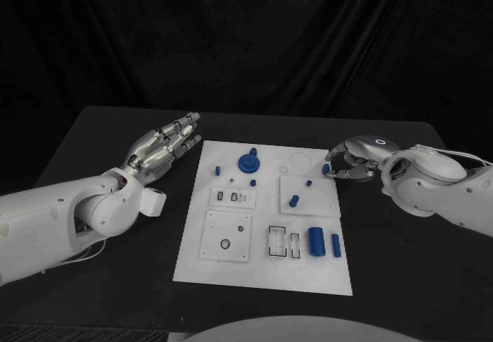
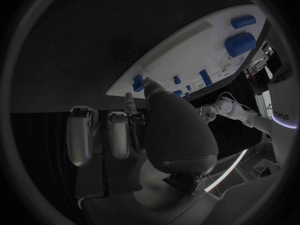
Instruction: Assemble the parts on the task board
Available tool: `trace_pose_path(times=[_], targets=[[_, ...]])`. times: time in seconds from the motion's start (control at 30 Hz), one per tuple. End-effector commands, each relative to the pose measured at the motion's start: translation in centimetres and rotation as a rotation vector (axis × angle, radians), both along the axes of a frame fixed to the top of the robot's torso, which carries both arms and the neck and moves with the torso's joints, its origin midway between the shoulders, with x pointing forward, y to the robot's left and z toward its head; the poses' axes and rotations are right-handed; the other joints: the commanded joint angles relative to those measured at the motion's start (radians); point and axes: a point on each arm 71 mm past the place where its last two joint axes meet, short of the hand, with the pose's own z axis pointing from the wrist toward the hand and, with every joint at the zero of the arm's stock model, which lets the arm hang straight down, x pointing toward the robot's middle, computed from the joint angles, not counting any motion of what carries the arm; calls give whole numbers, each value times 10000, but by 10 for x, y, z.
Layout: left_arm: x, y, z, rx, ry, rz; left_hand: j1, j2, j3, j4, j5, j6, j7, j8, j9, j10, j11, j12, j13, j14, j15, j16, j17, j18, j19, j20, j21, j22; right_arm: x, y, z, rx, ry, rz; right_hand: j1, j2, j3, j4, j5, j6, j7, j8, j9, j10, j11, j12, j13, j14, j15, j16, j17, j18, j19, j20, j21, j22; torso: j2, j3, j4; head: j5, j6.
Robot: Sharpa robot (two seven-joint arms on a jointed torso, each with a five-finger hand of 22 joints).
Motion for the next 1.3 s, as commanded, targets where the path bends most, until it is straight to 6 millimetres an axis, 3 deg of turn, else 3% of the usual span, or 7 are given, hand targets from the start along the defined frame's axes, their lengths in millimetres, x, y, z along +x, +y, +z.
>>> trace_pose_path(times=[0.03, 0.3, 0.73, 1.07, 1.3], targets=[[-1, -2, 0, -121, -31, -161, 73, -46, 81, -2, 41, 7, 30, 42, 10, -11, 90, -35, -11, -23, 69, -36, -15, 103, -12, 55, -34, -11, 1, 0, -1, 22, -134, -73, 145, 18, -2, 0, 110, 91, 20, 78, 23, 1022, -14, 26, 2634, 1040, -51, 26, 2635, -95, 428, -65, -62, 2172, 6, 0, 0, -5, -20], [-1, -2, 0, -120, 3, -191, 80, -48, 108, -22, 43, -13, 31, 37, 7, -11, 91, -35, -11, -23, 77, -36, -15, 102, -12, 64, -34, -11, 5, 4, -4, 1, -136, 20, 319, 46, 29, -93, 475, 232, 25, 247, 108, 1022, -8, 26, 2634, 1040, -44, 26, 2635, -93, 427, -56, -75, 2180, 8, -3, -9, 21, -55], [-1, -3, -1, -108, 71, -246, 80, -48, 108, -22, 43, -13, 31, 37, 7, -11, 91, -35, -11, -23, 77, -36, -15, 102, -12, 64, -34, -11, 7, 9, -10, 13, -89, 166, 400, 75, 22, -154, 506, 498, 21, 537, 243, 1022, -10, 26, 2634, 1040, -46, 26, 2635, -86, 412, -56, -112, 2177, 10, 4, 8, 25, -134], [-1, -4, -2, -97, 127, -293, 80, -48, 108, -22, 43, -13, 31, 37, 7, -11, 91, -35, -11, -23, 77, -36, -15, 102, -12, 64, -34, -11, 7, 11, -10, 99, -218, 258, 618, 301, 1, -474, 937, 1195, -44, 1700, 895, 1022, -66, 26, 2634, 1040, -93, 26, 2635, -74, 393, -97, -180, 2184, 8, -3, -1, -5, -183], [-1, -4, -2, -77, 175, -315, 80, -48, 108, -22, 43, -13, 31, 37, 7, -11, 91, -35, -11, -23, 77, -36, -15, 102, -12, 64, -34, -11, 7, 10, -10, 125, -283, 188, 726, 476, 37, -636, 954, 1383, -59, 2163, 1204, 1022, -75, 26, 2634, 1040, -103, 26, 2635, -43, 328, -107, -320, 2146, 3, 0, -11, 10, -182]])
